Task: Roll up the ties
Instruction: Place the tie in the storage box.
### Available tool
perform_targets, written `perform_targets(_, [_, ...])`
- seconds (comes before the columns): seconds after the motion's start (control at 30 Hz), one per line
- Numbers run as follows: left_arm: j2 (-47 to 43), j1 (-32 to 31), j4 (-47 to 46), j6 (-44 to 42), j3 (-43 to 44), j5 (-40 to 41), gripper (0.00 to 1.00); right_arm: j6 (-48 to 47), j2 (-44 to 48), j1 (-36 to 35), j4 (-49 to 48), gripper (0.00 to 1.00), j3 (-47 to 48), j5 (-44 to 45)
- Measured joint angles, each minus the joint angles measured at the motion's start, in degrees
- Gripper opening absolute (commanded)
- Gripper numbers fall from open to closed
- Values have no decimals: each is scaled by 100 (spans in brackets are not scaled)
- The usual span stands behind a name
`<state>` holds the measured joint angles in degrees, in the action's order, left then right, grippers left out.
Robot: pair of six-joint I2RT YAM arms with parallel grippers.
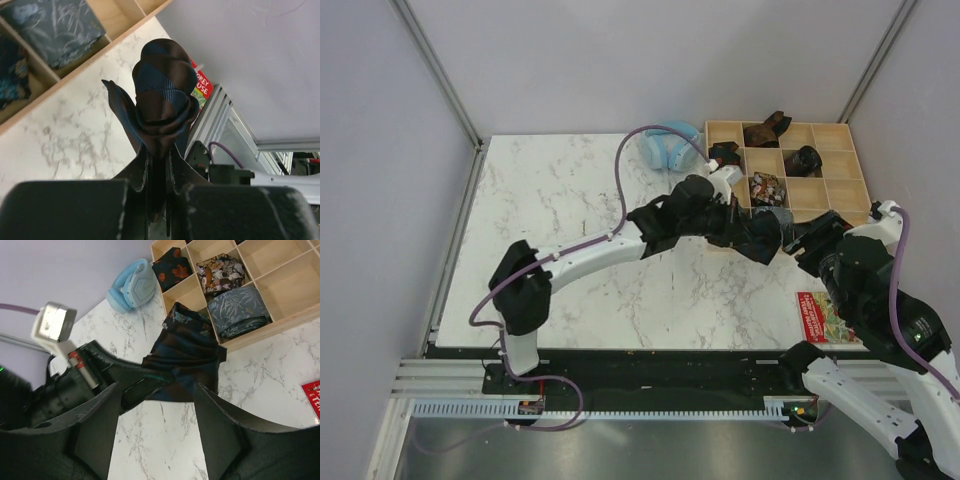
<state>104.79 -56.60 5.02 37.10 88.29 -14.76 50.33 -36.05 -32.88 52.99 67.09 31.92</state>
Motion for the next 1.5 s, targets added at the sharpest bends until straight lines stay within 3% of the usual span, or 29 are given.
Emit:
perform_targets(0.3, [2033, -129, -85, -208, 2323, -166, 2, 4, 372, 0, 407, 68, 136, 184])
perform_targets(0.53, [3073, -203, -245, -258, 3545, -63, 2, 2, 376, 0, 494, 68, 133, 249])
perform_targets(0.9, [4271, -280, -1191, -269, 4483, 452, 2, -4, 566, 0, 501, 68, 39, 245])
perform_targets(1.5, [5604, -590, -2704, -739, 5088, 1895, 2, -70, 619, 0, 492, 68, -439, 251])
